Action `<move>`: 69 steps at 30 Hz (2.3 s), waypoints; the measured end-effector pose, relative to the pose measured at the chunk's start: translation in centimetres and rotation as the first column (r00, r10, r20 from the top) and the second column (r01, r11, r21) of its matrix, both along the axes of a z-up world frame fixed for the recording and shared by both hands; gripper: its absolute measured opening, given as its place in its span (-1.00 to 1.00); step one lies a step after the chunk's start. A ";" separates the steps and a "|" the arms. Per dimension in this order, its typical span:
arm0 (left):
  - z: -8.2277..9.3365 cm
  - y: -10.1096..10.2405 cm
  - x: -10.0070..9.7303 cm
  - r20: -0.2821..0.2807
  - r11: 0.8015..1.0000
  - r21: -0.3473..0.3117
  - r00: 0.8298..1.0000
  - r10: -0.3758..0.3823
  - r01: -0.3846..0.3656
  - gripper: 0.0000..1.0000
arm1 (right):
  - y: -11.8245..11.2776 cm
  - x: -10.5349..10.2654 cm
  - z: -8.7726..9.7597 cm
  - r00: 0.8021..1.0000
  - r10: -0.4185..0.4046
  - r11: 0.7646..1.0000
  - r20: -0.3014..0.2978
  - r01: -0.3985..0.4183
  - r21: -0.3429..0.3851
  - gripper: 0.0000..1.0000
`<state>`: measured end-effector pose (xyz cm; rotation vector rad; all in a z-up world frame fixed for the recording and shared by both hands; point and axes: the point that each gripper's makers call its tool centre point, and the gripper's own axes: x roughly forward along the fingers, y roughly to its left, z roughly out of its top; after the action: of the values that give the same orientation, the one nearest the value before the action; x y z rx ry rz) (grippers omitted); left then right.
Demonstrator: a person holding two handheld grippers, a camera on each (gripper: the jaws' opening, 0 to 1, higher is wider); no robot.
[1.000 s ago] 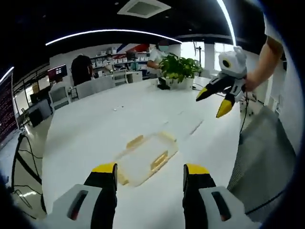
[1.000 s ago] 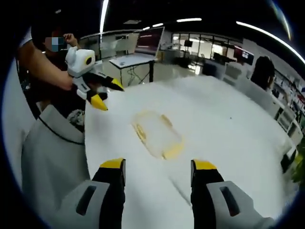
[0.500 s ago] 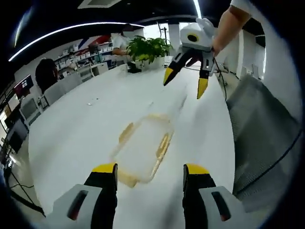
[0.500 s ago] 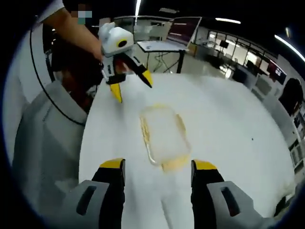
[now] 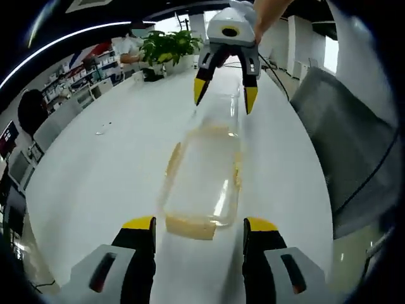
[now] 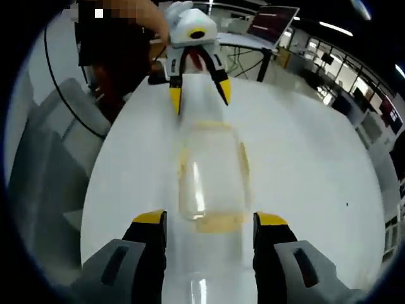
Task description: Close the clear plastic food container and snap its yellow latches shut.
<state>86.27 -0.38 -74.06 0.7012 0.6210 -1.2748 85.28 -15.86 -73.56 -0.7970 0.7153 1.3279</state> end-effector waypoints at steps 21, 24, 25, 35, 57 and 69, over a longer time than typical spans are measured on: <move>-3.1 0.2 1.1 -0.120 0.991 0.063 0.987 -0.107 0.115 -0.16 | -0.4 1.0 -4.5 0.996 0.060 0.979 -0.070 -0.072 -0.193 -0.09; -3.4 0.2 1.0 -0.127 0.991 0.064 0.986 -0.110 0.119 -0.17 | -0.6 1.0 -4.7 0.996 0.065 0.976 -0.067 -0.077 -0.204 -0.11; -3.4 0.2 1.0 -0.129 0.991 0.065 0.985 -0.112 0.121 -0.19 | -0.7 1.0 -4.8 0.995 0.065 0.976 -0.070 -0.078 -0.205 -0.13; -4.0 -0.1 1.1 -0.131 0.989 0.073 0.984 -0.118 0.128 -0.26 | -0.7 1.2 -5.3 0.995 0.061 0.974 -0.075 -0.075 -0.211 -0.20; -3.7 -0.1 1.1 -0.125 0.991 0.076 0.987 -0.101 0.111 -0.35 | -0.6 1.5 -4.9 0.995 0.068 0.977 -0.074 -0.082 -0.199 -0.29; 0.7 0.0 0.4 -0.114 0.993 0.080 0.991 -0.073 0.082 -0.35 | -0.5 1.2 -0.7 0.994 0.096 0.980 -0.052 -0.103 -0.173 -0.29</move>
<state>86.67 -0.37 -73.36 0.7341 0.7484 -1.3728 86.45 -16.36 -74.23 -0.9581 0.8445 1.3884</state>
